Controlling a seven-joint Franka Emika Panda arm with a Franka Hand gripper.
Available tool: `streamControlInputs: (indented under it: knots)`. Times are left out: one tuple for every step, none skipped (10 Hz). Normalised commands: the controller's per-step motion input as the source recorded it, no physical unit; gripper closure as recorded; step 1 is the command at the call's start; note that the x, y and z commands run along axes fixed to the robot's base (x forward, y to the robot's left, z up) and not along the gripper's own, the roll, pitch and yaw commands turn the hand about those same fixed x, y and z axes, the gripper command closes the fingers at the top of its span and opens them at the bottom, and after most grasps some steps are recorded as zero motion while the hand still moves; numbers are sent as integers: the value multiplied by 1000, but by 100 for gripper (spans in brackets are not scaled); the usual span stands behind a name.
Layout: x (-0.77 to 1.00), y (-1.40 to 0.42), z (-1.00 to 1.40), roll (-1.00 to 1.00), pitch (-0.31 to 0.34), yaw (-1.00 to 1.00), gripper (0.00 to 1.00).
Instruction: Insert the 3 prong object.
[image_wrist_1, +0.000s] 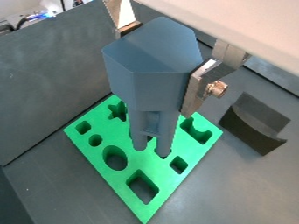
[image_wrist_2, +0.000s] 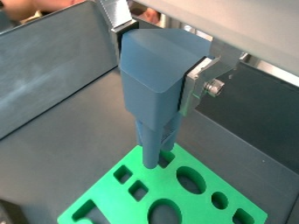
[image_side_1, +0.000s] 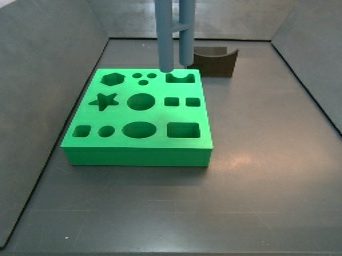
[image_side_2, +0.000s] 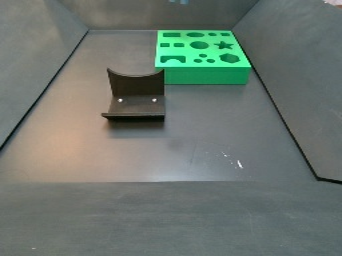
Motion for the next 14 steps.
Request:
streamControlInputs:
  knots:
    - [-6, 526, -403, -3, -81, 683, 100]
    - [-29, 514, -437, -9, -99, 709, 100]
    - [-103, 549, -443, -20, -113, 709, 100]
    - [-157, 546, -460, -23, -121, 734, 100]
    - [-163, 560, -480, -30, -136, 723, 100]
    - [-169, 571, -491, -37, -141, 709, 100]
    - [-211, 589, -394, -24, -97, 703, 100]
    - [-243, 614, -346, -21, -84, 683, 100]
    - [-274, 766, -260, -21, -60, 480, 100]
    - [-260, 794, -206, -20, -33, 434, 100]
    - [-257, 794, -40, -33, 0, 391, 100]
    - [-194, 160, -63, 0, -67, 246, 100]
    - [0, -220, -71, -76, -73, 274, 100]
    - [-17, -389, -231, -54, -57, 186, 100]
